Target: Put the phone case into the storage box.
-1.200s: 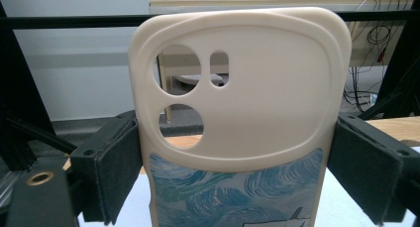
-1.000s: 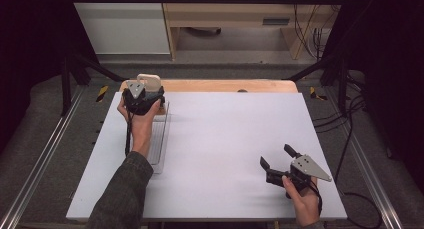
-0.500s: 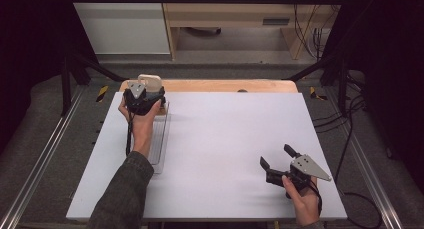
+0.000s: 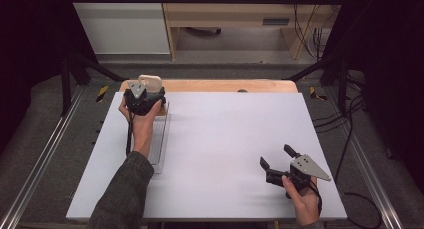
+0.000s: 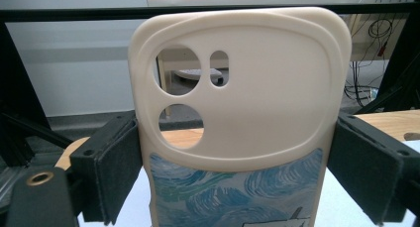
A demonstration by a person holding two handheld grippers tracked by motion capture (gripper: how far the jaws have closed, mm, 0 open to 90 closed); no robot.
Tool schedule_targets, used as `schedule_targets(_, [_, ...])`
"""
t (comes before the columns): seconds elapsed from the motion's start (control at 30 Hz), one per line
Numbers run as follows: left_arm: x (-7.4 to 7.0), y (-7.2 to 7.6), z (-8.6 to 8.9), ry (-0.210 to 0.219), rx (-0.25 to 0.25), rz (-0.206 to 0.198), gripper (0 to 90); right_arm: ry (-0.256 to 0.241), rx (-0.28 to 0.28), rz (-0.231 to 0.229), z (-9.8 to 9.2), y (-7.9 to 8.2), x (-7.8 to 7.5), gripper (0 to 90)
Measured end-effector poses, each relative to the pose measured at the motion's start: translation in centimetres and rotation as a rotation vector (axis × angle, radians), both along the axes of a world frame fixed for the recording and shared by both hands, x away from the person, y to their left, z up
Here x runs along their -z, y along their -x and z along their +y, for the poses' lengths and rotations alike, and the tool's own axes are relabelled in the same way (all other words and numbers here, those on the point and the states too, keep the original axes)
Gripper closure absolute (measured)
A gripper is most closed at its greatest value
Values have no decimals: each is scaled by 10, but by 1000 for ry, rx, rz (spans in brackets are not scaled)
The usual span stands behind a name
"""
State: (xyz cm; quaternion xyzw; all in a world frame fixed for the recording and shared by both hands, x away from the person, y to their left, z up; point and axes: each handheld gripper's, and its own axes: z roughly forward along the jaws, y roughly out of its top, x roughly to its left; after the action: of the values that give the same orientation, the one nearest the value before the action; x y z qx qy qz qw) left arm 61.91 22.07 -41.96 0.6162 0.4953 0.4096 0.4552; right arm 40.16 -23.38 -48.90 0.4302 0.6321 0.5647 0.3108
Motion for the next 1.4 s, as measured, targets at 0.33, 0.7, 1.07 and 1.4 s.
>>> schedule_targets(0.33, [2,-1,-4,-25,6,3,114,0,0,1,0,0,0,43])
schedule_targets(0.7, [6,-2,-5,-30,3,16,113,1,0,3,0,0,1,43])
schedule_targets(1.07, [9,-3,-1,-23,-3,24,113,3,-2,5,1,-1,1,43])
schedule_targets(1.4, [10,-3,-1,-21,-7,32,113,5,-2,7,1,-1,2,43])
